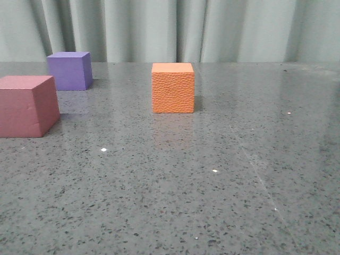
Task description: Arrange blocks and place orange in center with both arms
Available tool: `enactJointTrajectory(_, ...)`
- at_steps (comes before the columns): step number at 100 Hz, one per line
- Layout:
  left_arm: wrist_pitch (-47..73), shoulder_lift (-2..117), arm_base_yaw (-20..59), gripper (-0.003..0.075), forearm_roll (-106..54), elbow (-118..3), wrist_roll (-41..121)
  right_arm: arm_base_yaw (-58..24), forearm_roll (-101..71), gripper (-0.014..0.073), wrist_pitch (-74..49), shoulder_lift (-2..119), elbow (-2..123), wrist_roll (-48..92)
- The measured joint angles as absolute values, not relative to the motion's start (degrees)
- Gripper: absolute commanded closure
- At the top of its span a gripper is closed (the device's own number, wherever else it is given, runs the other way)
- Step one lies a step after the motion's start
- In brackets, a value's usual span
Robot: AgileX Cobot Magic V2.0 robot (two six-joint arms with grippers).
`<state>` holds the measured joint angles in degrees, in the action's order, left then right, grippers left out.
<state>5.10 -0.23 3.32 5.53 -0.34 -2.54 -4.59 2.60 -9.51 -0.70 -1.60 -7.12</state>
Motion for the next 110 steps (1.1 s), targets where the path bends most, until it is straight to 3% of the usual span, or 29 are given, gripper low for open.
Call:
enactJointTrajectory(62, 4.95, -0.23, 3.32, 0.0739, 5.53, -0.34, -2.54, -4.59, 2.6, 0.0713, -9.42, -0.7, -1.6, -7.02)
enactJointTrajectory(92, -3.35, -0.23, 3.32, 0.0739, 5.53, -0.34, -2.54, -4.59, 2.6, 0.0713, -9.42, -0.7, -1.6, -7.02)
enactJointTrajectory(110, 4.53, 0.58, 3.32, 0.0739, 5.37, -5.81, -2.54, -4.59, 2.6, 0.0713, -9.42, -0.7, -1.6, -7.02)
